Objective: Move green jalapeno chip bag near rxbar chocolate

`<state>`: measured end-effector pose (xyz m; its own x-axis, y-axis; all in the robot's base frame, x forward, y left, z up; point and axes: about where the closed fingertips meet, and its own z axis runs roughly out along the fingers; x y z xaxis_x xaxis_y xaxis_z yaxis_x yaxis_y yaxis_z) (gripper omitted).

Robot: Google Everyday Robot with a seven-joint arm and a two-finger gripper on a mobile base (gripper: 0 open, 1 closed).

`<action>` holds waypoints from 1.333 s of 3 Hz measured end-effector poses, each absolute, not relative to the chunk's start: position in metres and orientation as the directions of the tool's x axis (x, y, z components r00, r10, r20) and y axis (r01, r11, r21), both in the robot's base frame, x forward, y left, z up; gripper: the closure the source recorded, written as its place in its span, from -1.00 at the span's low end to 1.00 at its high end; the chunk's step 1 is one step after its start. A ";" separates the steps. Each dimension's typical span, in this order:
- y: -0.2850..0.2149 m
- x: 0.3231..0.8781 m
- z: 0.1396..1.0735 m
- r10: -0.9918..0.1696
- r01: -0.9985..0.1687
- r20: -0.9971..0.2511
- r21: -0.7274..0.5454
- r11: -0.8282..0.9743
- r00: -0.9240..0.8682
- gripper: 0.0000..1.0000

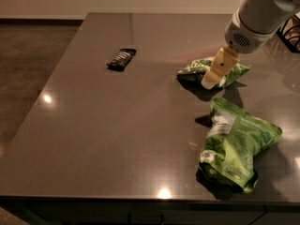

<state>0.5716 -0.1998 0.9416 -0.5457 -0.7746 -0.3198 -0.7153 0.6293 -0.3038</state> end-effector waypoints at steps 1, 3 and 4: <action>-0.204 0.596 0.922 -0.723 -0.654 -0.334 -0.311 0.690 -0.605 -1.00; -0.197 0.628 0.885 -0.713 -0.639 -0.313 -0.315 0.701 -0.628 -1.00; -0.193 0.632 0.875 -0.721 -0.654 -0.291 -0.304 0.693 -0.628 -0.61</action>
Offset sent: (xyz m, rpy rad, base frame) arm 0.0628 -0.0119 -0.0561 -0.0174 -0.0306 -0.1614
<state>0.6324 -0.1926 0.8748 -0.6285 -0.7213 -0.2911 -0.6543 0.6926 -0.3036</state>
